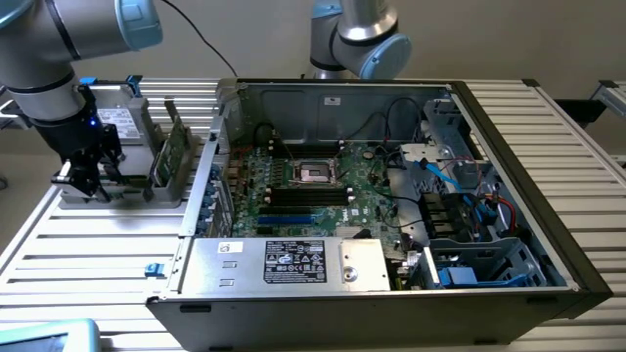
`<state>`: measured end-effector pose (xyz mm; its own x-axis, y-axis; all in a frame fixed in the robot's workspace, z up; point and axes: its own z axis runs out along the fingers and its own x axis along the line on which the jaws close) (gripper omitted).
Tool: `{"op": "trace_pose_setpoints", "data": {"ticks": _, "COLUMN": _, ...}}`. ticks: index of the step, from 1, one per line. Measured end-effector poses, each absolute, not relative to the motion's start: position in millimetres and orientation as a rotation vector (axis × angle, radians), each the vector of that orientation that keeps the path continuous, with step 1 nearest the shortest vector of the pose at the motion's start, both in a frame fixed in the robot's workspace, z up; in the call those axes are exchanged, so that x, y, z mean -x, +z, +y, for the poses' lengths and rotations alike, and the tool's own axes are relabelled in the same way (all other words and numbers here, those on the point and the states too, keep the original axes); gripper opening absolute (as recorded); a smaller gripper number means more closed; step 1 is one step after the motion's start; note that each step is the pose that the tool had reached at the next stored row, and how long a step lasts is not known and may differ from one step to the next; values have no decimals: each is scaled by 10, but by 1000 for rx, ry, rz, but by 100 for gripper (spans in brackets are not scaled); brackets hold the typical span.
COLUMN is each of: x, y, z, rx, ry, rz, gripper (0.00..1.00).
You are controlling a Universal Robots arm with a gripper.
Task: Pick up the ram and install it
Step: 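Pick up the ram and move it above insertion slot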
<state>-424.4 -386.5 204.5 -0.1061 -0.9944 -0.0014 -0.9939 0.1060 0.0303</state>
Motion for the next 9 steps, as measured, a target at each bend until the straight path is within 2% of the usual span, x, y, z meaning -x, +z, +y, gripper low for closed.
{"op": "trace_pose_setpoints", "data": {"ticks": 6, "x": 4241, "y": 1974, "z": -3865, "rx": -2086, "ry": -39, "rz": -2320, "gripper": 52}}
{"op": "trace_pose_setpoints", "data": {"ticks": 7, "x": 4242, "y": 1975, "z": -3865, "rx": -2086, "ry": -40, "rz": -2320, "gripper": 46}}
{"op": "trace_pose_setpoints", "data": {"ticks": 8, "x": 4242, "y": 1975, "z": -3864, "rx": -2085, "ry": -40, "rz": -2320, "gripper": 46}}
{"op": "trace_pose_setpoints", "data": {"ticks": 9, "x": 4242, "y": 1975, "z": -3864, "rx": -2085, "ry": -40, "rz": -2320, "gripper": 39}}
